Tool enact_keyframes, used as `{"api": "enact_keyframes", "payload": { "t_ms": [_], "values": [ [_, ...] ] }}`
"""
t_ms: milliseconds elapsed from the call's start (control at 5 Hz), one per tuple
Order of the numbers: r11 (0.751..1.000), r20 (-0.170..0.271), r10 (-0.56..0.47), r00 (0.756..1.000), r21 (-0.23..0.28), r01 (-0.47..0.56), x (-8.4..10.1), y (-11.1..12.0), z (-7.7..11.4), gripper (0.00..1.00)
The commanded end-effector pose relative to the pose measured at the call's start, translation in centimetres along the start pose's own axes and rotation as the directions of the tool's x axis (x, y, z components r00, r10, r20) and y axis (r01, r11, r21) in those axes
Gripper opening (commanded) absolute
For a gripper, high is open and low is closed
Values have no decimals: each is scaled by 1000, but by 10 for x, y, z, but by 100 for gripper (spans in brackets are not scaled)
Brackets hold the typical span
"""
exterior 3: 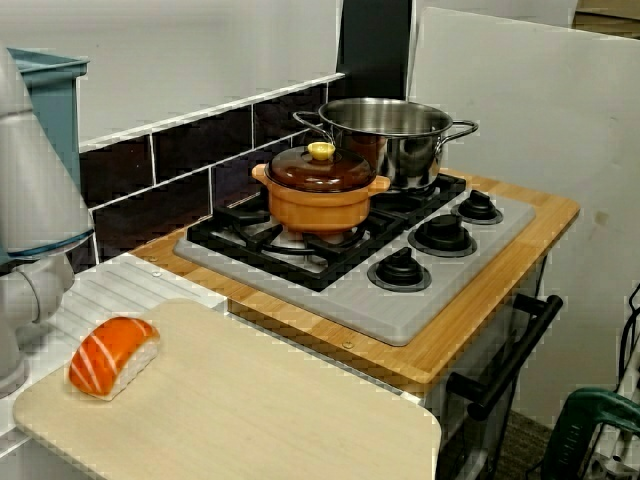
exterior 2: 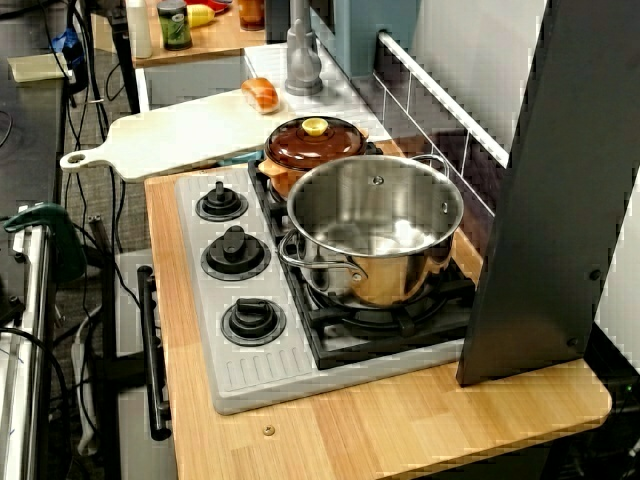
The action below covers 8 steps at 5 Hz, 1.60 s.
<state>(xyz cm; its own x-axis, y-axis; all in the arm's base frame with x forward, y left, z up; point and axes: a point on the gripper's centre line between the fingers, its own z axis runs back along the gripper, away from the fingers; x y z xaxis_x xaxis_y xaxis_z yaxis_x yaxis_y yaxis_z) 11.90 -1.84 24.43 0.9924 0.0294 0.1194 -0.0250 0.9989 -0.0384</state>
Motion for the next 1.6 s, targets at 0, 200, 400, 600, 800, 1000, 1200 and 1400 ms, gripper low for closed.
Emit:
{"api": "enact_keyframes", "payload": {
  "t_ms": [0, 200, 400, 600, 800, 1000, 1200, 1400],
  "values": [
    [1000, 0, 0, 1000, 0, 0, 0, 0, 0, 100],
    [1000, 0, 0, 1000, 0, 0, 0, 0, 0, 100],
    [997, 92, 15, 996, -79, -7, 17, -18, 4, 0],
    [997, 92, 15, 996, -79, -7, 17, -18, 4, 100],
    [997, 92, 15, 996, -79, -7, 17, -18, 4, 100],
    [997, 92, 15, 996, -79, -7, 17, -18, 4, 100],
    [997, 92, 15, 996, -79, -7, 17, -18, 4, 100],
    [997, 92, 15, 996, -79, -7, 17, -18, 4, 100]
  ]
}}
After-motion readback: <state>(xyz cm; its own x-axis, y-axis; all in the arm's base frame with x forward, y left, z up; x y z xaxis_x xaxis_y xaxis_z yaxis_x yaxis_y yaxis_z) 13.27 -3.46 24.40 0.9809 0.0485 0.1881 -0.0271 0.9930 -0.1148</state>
